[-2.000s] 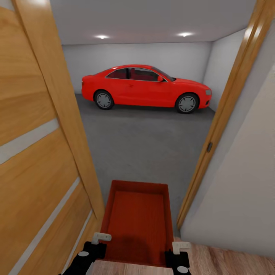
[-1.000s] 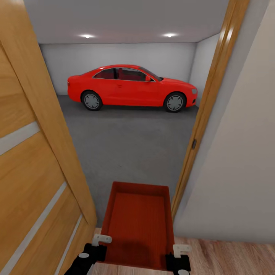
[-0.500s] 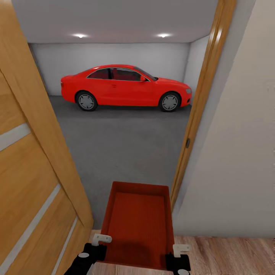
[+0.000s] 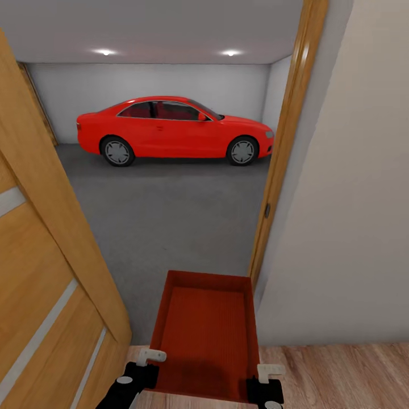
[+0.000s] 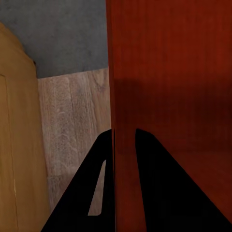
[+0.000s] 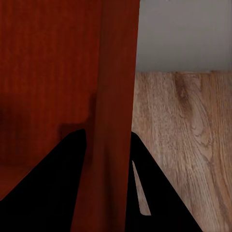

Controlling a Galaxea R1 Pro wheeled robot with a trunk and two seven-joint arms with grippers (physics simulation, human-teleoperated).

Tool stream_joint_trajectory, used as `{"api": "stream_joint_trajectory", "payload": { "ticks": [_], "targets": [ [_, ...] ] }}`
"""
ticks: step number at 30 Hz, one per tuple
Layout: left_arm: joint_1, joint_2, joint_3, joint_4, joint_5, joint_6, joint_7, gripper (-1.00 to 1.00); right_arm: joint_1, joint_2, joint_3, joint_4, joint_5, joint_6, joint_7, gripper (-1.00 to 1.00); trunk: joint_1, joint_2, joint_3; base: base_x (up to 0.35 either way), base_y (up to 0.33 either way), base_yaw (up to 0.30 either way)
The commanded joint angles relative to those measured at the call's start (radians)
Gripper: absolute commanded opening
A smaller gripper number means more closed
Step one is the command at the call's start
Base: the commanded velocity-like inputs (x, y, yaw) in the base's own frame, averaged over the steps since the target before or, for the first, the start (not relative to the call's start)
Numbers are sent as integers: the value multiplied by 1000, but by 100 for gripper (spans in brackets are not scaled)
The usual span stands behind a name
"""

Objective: Move the two storage containers from the living room to the garage. In the garage, place one container on the floor and stack the other container on top of it (either order is fine).

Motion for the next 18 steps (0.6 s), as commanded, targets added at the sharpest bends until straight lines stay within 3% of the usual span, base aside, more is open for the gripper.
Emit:
{"api": "stream_joint_trajectory", "payload": {
  "ticks": [1,13,18],
  "targets": [
    [0,1,-19,50,-5,5,11,-100,-31,-1,4,-1,5,-7,-98,-100,0,-1,-1,0,0,-3],
    [0,0,-19,50,-5,7,11,-100,-31,-1,6,-1,7,-7,-97,-100,0,-1,-1,0,2,0],
    [0,-1,-17,51,-5,13,11,-100,-31,-1,6,-1,7,-7,-96,-100,0,-1,-1,0,167,0]
  ]
}}
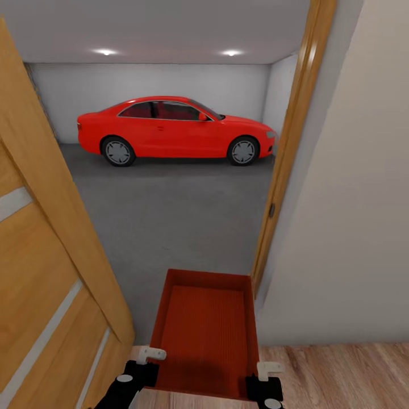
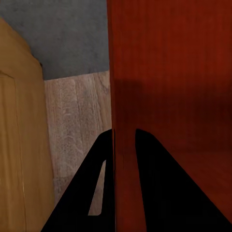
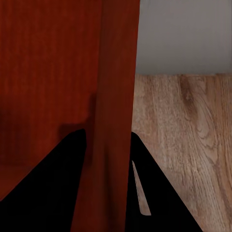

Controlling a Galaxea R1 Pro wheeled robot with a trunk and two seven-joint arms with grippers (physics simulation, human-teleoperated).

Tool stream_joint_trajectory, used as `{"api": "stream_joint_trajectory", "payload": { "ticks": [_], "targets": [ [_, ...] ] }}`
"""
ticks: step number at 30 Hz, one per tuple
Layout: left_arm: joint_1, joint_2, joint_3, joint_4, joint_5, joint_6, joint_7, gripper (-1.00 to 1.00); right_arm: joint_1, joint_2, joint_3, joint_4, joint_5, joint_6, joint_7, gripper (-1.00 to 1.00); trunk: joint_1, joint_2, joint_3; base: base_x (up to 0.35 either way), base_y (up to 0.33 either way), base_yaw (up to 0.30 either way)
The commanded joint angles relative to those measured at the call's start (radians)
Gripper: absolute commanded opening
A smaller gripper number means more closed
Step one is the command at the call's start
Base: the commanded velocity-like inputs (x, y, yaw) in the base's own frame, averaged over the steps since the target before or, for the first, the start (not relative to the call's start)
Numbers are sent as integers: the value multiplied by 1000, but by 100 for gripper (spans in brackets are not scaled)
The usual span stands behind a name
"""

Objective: Move the two storage containers from the living room to the garage. In the garage, place one container on the floor and stack the other container on top of it (either order is fine).

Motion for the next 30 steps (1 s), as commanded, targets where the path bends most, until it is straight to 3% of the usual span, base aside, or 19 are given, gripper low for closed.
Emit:
{"api": "stream_joint_trajectory", "payload": {
  "ticks": [1,8,22,30],
  "targets": [
    [0,1,-24,66,0,5,9,-100,-23,-1,6,-1,6,-8,-101,-100,0,-1,-1,0,252,0],
    [0,1,-23,65,0,3,9,-100,-23,-1,6,-1,6,-8,-101,-100,0,-1,-1,0,205,0],
    [0,2,-24,66,0,-4,10,-100,-23,-1,6,-1,9,-8,-101,-100,0,-1,-1,5,12,0],
    [0,2,-23,66,0,-6,11,-100,-23,-1,6,-1,9,-8,-101,-100,0,-1,-1,215,0,0]
  ]
}}
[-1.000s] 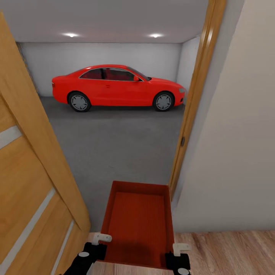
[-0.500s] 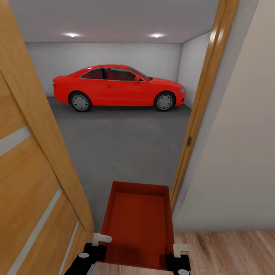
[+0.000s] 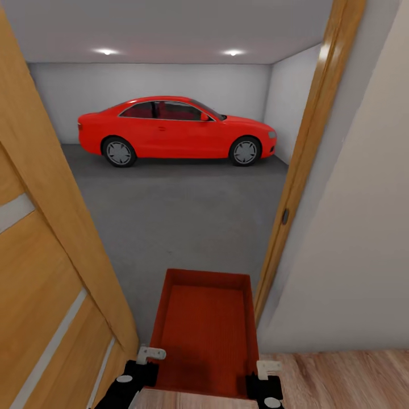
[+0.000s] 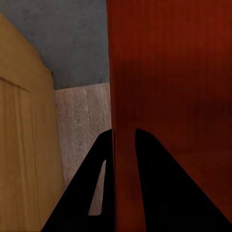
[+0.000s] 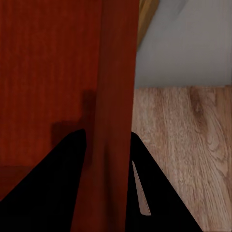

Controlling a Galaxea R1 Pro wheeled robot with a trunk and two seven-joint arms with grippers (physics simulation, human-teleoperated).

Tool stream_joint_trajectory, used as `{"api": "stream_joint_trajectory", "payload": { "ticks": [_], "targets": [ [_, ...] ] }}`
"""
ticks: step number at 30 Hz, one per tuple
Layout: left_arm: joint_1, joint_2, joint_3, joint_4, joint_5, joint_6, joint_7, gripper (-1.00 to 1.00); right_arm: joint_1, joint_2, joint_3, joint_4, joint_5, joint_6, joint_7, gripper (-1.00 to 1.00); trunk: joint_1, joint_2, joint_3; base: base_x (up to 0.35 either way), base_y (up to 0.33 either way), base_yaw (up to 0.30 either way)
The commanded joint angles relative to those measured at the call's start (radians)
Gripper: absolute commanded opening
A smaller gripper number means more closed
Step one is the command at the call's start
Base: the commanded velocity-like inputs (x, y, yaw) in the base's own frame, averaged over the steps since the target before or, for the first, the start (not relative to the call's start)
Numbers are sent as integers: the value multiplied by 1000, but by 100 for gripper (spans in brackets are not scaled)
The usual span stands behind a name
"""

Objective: Move the two storage containers from the living room to the garage. In the garage, place one container on the floor and stack the other container on top of it (either order is fine).

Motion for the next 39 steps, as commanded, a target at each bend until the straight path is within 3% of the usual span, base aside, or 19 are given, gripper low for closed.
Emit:
{"api": "stream_joint_trajectory", "payload": {
  "ticks": [1,17,18,19,28,33,39],
  "targets": [
    [0,1,-20,61,-12,5,7,-100,-19,-1,4,0,4,-7,-98,-100,0,-1,-1,191,0,0],
    [0,-1,-20,60,-13,6,8,-100,-19,-4,3,0,4,-8,-99,-100,0,-1,-1,22,0,0],
    [6,2,-7,2,-5,12,10,-100,-2,0,8,7,-10,-3,-2,-100,1,-1,-1,0,0,0],
    [11,1,-4,5,-5,13,8,-100,-2,0,8,12,-21,-3,-2,-100,1,-1,-1,0,0,0],
    [20,-8,40,31,-42,3,-5,-100,-2,-16,129,17,-138,-3,-14,-100,1,-1,-1,0,0,0],
    [21,2,36,47,-25,2,-13,-100,-2,-18,220,17,-222,-3,-46,-100,1,-1,-1,0,0,0],
    [20,5,29,47,-20,1,-19,-100,-2,-18,263,9,-263,-3,-67,-100,1,-1,-1,0,0,0]
  ]
}}
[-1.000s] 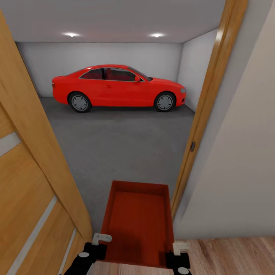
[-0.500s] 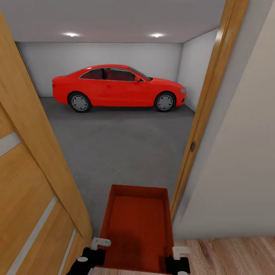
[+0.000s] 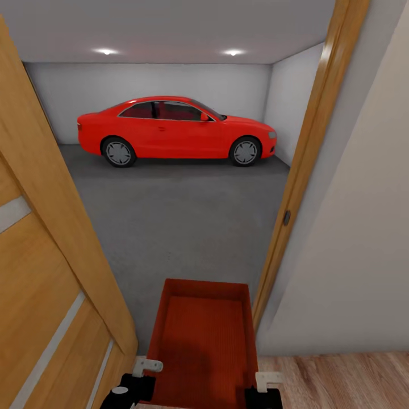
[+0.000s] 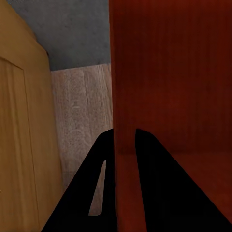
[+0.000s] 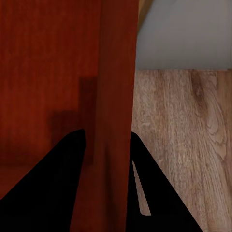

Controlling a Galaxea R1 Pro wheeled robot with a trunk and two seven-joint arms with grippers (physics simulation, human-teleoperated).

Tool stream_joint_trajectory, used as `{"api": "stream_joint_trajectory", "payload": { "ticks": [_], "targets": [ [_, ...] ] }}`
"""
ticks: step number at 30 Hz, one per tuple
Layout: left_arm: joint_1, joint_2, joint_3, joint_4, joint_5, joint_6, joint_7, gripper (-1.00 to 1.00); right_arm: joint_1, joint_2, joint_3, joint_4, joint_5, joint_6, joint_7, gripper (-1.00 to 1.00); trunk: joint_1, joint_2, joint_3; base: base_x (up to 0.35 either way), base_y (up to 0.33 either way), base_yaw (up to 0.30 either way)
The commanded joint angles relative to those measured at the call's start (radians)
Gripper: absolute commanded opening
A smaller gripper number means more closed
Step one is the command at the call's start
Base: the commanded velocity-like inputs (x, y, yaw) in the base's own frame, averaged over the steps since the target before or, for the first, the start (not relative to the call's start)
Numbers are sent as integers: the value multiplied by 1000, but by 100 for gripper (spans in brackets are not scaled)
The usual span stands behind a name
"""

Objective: Move the two storage containers from the living room to the garage. In the garage, place one container on the floor and stack the other container on top of it (either order is fine).

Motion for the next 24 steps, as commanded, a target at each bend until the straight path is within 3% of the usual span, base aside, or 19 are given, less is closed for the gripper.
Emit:
{"api": "stream_joint_trajectory", "payload": {
  "ticks": [1,8,9,24],
  "targets": [
    [0,1,-8,-3,-4,5,8,-100,-2,0,2,-6,-5,-3,1,-100,0,-1,-1,0,0,0],
    [1,1,-3,-3,-8,5,3,-100,-2,-1,11,-6,-15,-3,-3,-100,0,-1,-1,0,0,124],
    [1,1,-41,-3,8,5,31,-100,-2,-1,-255,-6,256,-3,69,-100,0,-1,-1,0,0,217],
    [1,1,-41,-3,8,6,31,-100,-2,-1,-255,-6,254,-3,68,-100,0,-1,-1,18,0,28]
  ]
}}
